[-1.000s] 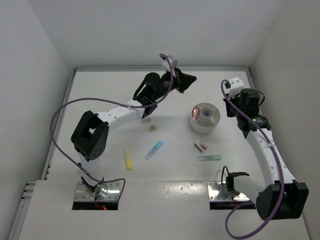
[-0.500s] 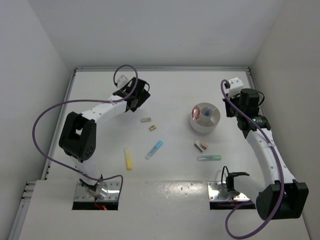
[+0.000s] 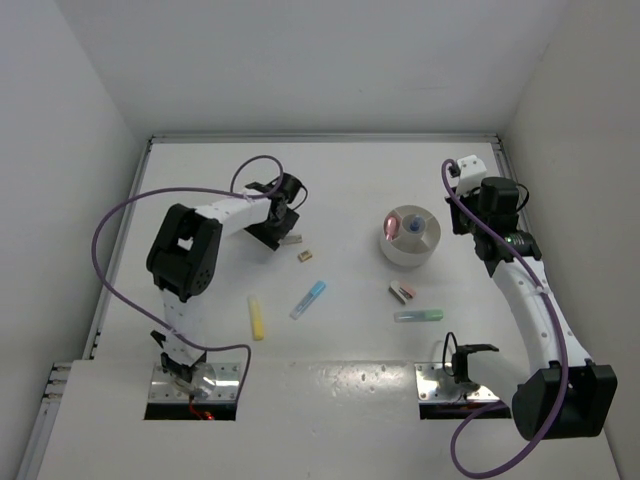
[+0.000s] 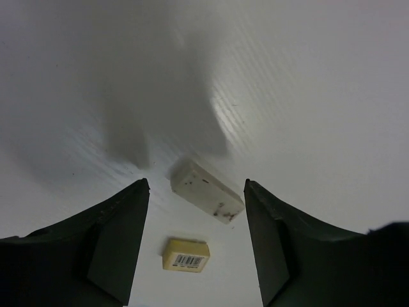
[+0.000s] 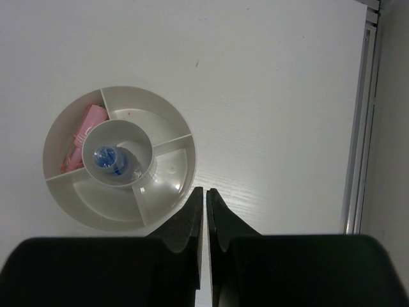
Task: Sort the stationery into containers
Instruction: Pick up the stationery from the center of the board.
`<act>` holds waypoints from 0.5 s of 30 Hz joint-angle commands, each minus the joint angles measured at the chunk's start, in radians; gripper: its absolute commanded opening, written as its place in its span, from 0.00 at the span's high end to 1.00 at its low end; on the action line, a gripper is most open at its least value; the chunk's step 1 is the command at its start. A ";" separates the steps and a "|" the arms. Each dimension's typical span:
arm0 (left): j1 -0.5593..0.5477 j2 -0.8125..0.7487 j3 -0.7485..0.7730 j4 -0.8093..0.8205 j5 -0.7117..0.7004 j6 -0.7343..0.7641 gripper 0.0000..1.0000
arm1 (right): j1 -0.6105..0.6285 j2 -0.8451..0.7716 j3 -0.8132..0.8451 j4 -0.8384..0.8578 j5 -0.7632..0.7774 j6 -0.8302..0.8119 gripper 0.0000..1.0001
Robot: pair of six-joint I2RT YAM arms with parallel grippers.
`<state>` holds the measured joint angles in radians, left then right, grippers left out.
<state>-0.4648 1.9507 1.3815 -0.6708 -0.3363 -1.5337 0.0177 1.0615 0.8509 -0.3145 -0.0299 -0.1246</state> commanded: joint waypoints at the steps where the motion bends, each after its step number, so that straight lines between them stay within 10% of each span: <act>1: 0.006 0.051 0.042 -0.026 0.054 -0.072 0.34 | 0.007 0.002 -0.001 0.035 -0.005 -0.001 0.95; 15: -0.003 0.163 0.132 -0.046 0.115 -0.146 0.50 | 0.007 -0.008 -0.001 0.045 0.004 -0.001 0.95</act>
<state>-0.4652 2.0724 1.4929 -0.6922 -0.2466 -1.6428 0.0177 1.0615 0.8509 -0.3145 -0.0292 -0.1246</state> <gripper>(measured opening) 0.516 0.050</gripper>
